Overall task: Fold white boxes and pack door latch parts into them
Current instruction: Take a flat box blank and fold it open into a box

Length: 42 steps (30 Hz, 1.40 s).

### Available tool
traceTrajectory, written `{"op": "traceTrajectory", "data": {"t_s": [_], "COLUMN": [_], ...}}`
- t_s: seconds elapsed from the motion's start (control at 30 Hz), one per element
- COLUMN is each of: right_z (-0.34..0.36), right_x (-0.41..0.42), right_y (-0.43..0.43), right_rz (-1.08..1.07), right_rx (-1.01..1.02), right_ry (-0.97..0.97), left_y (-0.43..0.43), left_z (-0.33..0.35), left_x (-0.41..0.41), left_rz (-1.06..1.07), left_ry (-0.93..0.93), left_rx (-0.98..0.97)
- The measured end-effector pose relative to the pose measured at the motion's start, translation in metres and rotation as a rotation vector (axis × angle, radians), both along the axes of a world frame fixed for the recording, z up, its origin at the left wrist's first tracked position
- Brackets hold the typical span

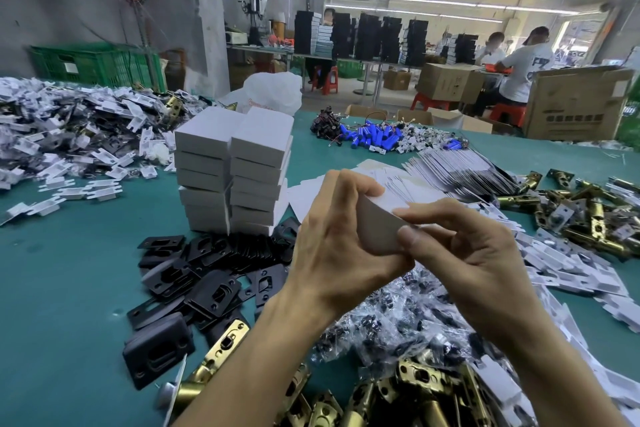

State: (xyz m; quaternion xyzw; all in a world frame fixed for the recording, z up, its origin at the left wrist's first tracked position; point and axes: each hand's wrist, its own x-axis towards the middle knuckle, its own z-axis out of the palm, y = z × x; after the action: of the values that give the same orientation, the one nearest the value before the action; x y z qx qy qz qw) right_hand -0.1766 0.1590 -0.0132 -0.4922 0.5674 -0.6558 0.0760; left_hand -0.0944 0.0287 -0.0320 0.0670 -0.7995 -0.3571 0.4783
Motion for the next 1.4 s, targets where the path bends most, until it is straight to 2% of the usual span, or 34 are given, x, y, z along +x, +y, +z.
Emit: {"op": "traceTrajectory", "data": {"t_s": [0.17,0.33,0.43,0.5,0.57,0.7,0.77,0.9,1.0,1.13,1.23,1.3,1.4], "right_z": [0.000,-0.001,0.001,0.002,0.003,0.006,0.008,0.006,0.001,-0.005,-0.008,-0.009,-0.007], "right_x": [0.002,0.004,0.003,0.004,0.006,0.003,0.001,0.000,0.001,0.005,0.010,0.010,0.013], "right_y": [-0.001,-0.003,-0.001,-0.001,-0.001,0.000,0.001,0.000,-0.002,-0.008,-0.013,-0.014,-0.015], "right_rz": [-0.033,-0.054,-0.071,-0.069,-0.060,-0.128,-0.187,-0.183,-0.235,-0.307,-0.282,-0.209,-0.063], "right_rx": [-0.022,0.042,0.083,0.090,0.064,-0.052,-0.094,-0.162,-0.194,-0.120,-0.093,-0.079,-0.103], "right_ry": [-0.005,0.075,0.184,0.178,0.146,0.044,0.054,0.101,0.240,0.477,0.531,0.480,0.232], "left_y": [0.000,-0.006,-0.009,-0.009,-0.009,-0.006,-0.005,-0.006,0.000,0.003,0.001,0.002,0.002], "left_z": [0.006,0.001,-0.001,-0.002,-0.002,-0.004,-0.001,0.007,0.016,0.023,0.022,0.022,0.024], "left_x": [0.004,0.003,0.000,-0.001,-0.001,-0.002,-0.001,0.004,0.003,-0.001,-0.002,-0.003,-0.003], "left_rz": [0.025,0.079,0.034,-0.016,-0.056,-0.199,-0.248,-0.309,-0.252,-0.193,-0.196,-0.182,-0.154], "left_ry": [-0.064,0.014,0.095,0.136,0.091,-0.069,-0.097,-0.063,-0.095,-0.103,-0.036,0.041,0.046], "left_rx": [-0.064,-0.169,-0.116,-0.124,-0.119,0.152,0.286,0.370,0.412,0.606,0.690,0.760,0.796]}}
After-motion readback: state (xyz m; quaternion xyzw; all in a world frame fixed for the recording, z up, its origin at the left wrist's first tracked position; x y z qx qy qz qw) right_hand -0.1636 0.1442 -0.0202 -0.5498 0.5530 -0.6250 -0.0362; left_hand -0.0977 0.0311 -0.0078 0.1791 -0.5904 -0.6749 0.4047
